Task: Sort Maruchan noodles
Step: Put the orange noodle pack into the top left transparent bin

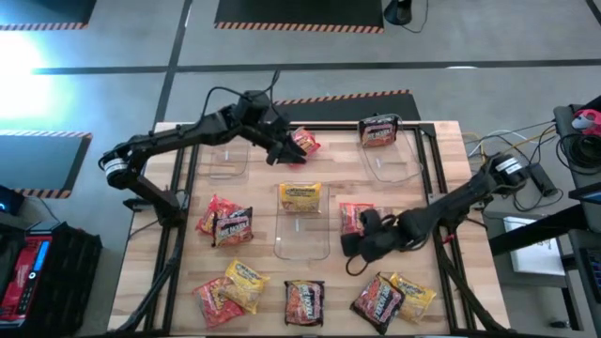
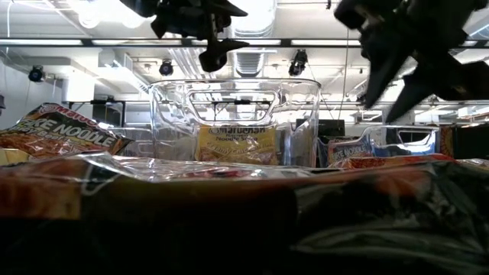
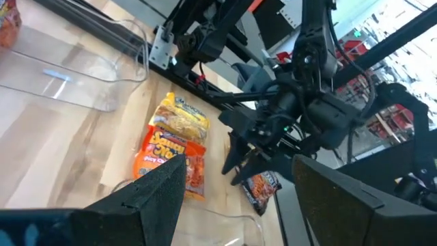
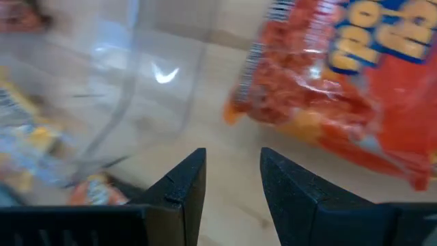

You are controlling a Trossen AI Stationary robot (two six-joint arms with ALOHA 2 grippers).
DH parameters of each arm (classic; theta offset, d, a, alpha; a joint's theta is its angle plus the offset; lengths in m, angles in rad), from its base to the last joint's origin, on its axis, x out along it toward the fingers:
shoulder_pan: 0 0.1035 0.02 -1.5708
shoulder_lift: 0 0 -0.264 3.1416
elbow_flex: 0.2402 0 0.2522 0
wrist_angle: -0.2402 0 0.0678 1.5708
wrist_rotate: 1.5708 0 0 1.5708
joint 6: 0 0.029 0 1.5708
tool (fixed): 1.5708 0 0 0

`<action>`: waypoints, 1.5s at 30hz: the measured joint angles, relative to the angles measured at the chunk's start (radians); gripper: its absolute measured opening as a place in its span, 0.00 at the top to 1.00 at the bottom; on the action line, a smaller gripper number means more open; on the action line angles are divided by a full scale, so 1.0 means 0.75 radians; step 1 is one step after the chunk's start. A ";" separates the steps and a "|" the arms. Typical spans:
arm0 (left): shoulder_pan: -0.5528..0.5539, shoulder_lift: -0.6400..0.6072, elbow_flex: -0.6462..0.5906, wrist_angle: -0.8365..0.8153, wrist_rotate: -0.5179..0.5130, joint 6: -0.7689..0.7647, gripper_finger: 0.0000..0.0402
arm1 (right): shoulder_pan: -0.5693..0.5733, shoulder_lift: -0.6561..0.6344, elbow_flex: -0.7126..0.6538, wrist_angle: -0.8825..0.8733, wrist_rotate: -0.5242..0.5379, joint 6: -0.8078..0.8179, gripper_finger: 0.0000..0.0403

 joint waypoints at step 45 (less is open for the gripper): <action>-0.030 0.170 0.000 -0.007 0.048 0.034 0.38 | 0.089 0.315 0.002 -0.116 0.185 0.430 0.69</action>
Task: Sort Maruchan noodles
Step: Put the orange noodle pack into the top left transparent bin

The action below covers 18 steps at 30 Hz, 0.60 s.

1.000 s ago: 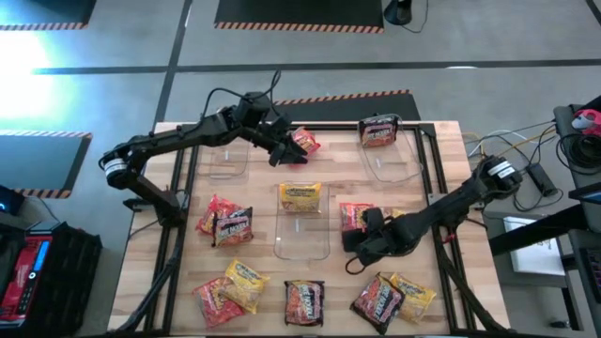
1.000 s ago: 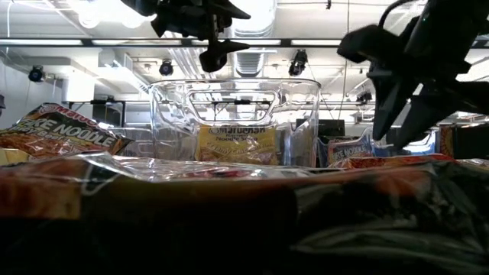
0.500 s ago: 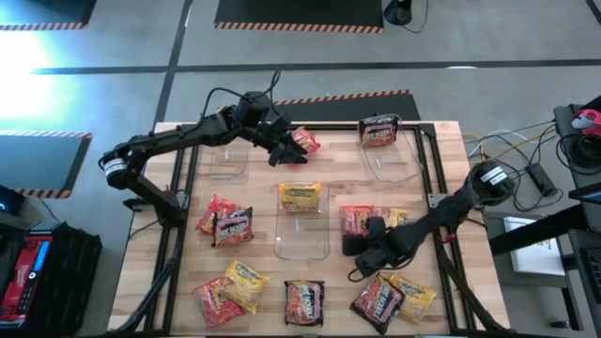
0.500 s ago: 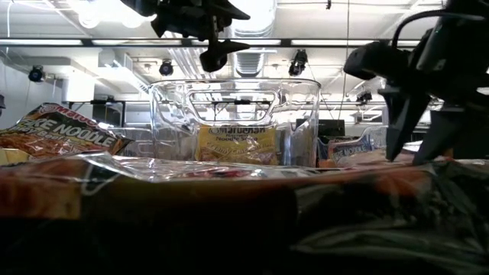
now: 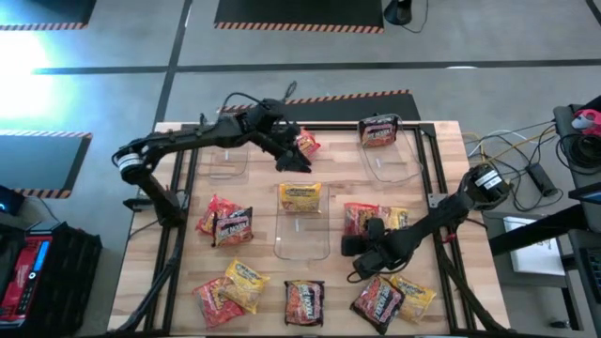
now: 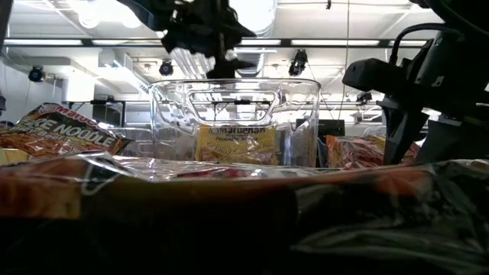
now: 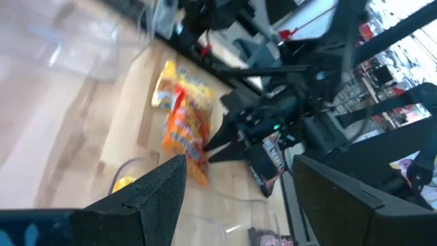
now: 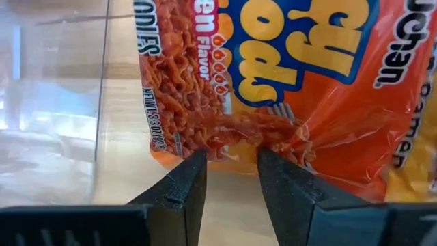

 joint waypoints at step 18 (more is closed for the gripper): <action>-0.046 0.128 0.000 0.020 0.001 -0.009 0.38 | -0.107 0.022 -0.009 -0.042 -0.024 -0.566 0.77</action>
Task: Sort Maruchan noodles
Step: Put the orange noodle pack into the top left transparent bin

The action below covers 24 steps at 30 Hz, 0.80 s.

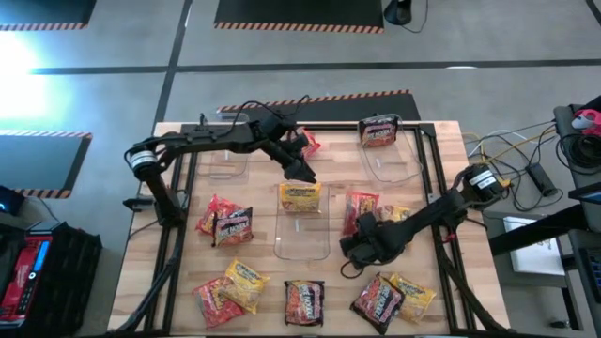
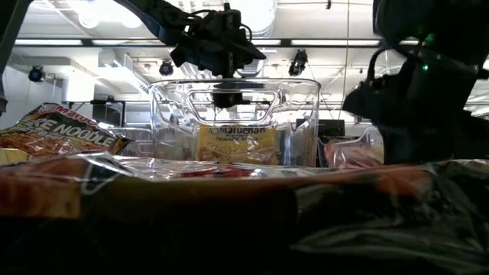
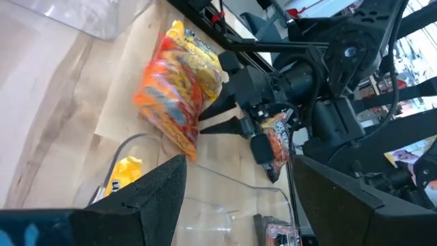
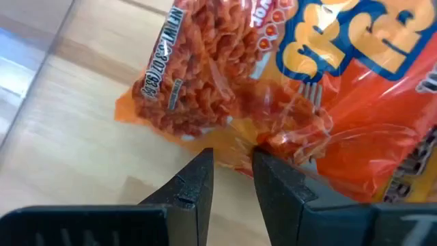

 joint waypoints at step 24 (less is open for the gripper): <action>0.000 0.008 0.001 0.013 0.036 0.004 0.38 | -0.042 -0.233 0.117 0.027 0.001 -0.152 0.77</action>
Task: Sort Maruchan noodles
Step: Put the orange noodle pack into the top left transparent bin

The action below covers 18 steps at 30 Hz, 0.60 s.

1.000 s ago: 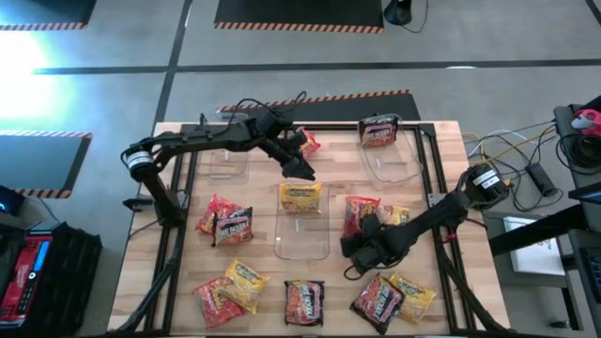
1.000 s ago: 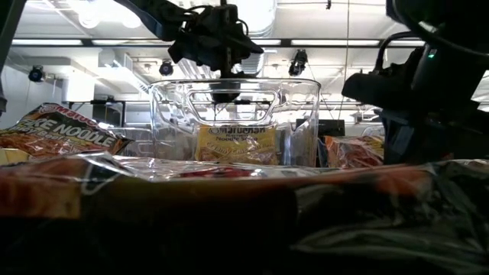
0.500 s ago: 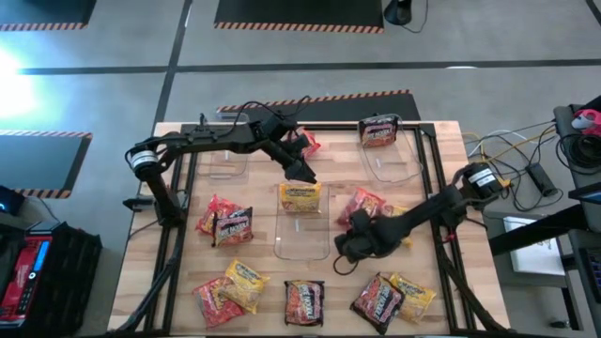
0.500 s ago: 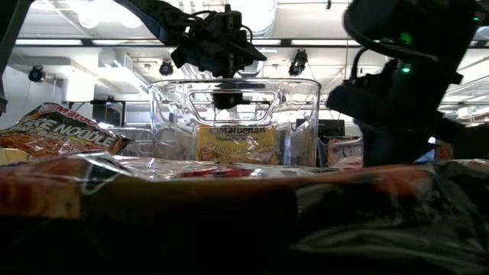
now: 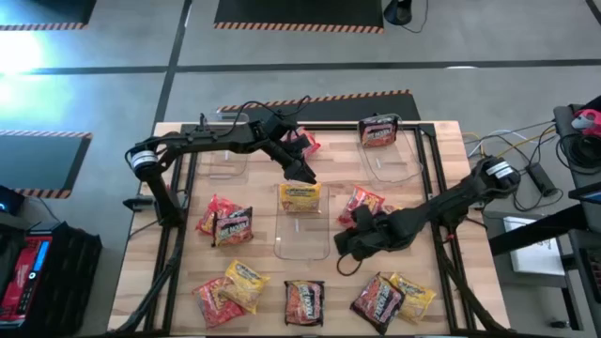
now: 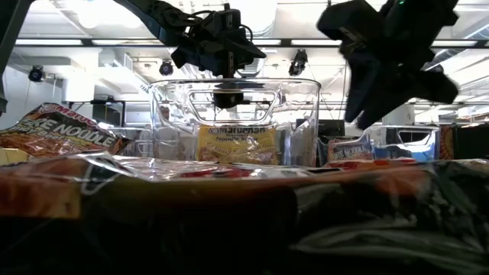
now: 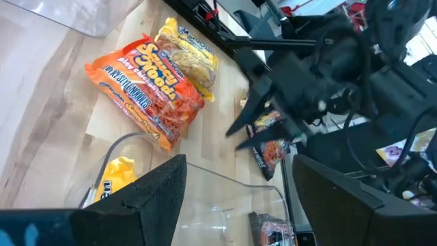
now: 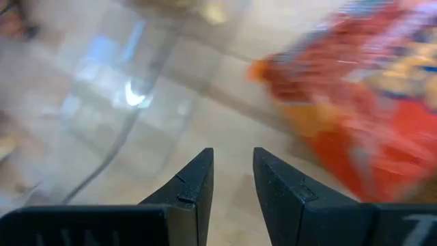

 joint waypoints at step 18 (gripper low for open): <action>0.003 0.000 0.000 0.004 0.000 0.049 0.38 | -0.057 -0.028 -0.162 -0.251 0.009 0.739 0.77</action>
